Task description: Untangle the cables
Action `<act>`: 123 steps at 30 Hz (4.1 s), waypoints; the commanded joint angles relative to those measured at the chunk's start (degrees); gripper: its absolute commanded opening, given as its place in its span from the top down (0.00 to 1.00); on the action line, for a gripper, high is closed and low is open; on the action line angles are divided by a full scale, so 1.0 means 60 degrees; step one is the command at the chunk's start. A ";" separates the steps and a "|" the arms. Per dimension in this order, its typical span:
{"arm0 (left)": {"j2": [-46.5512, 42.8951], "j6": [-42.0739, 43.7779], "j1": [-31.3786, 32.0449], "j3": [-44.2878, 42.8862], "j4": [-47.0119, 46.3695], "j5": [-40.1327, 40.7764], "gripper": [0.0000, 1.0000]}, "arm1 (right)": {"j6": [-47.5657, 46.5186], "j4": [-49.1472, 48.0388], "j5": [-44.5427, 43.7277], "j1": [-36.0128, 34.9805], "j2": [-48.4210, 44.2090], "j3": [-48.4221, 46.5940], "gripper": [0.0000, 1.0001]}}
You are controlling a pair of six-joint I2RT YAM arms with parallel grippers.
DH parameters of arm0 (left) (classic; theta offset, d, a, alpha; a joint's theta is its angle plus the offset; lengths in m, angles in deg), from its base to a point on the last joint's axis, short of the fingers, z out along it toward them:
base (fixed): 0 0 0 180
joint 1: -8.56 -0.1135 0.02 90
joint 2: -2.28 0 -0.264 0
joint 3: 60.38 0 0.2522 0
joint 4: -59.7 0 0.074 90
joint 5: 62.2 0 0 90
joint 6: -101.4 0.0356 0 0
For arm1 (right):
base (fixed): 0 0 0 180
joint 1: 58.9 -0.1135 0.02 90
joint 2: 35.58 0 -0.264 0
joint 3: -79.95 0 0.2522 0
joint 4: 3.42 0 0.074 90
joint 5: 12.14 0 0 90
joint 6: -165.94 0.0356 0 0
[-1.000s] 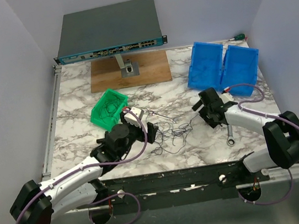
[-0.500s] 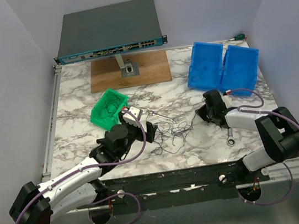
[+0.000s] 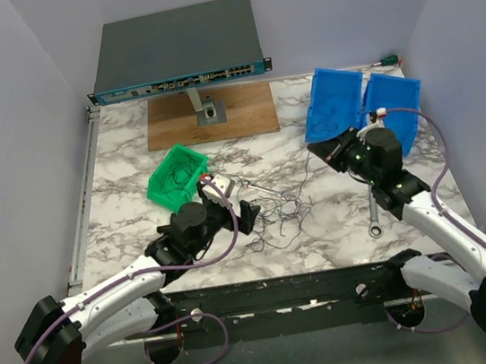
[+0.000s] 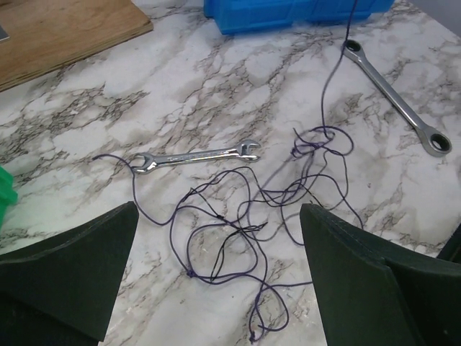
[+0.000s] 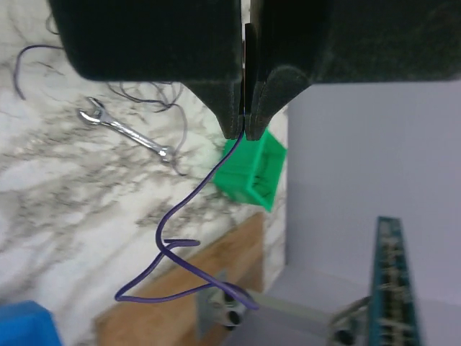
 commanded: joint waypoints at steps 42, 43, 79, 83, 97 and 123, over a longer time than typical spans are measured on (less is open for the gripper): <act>0.0051 0.0552 0.0178 -0.0061 -0.0482 0.0924 0.01 | -0.6230 0.1957 -0.7303 0.2354 0.6053 -0.7919 0.99; 0.0073 0.0538 0.0178 0.0014 -0.0656 0.0943 0.02 | -0.6364 0.1944 -0.7259 0.2499 0.6411 -0.8346 0.99; 0.0431 0.0477 0.0187 0.0065 -0.0978 0.1081 0.01 | -0.6441 0.1563 -0.7370 0.3877 0.6934 -0.9652 0.99; 0.0505 0.0477 0.0178 0.0048 -0.0963 0.1133 0.01 | -0.6516 0.0842 -0.7533 0.3873 0.6927 -0.8692 0.99; 0.0522 0.0506 0.0182 -0.0032 -0.0861 0.1155 0.01 | -0.5611 0.1456 -0.7132 0.3867 0.8576 -0.7661 0.35; 0.1489 -0.0254 0.0169 -0.0706 0.0604 -0.0528 0.01 | -0.6022 0.4497 -0.0186 0.0741 0.4349 -0.4373 0.19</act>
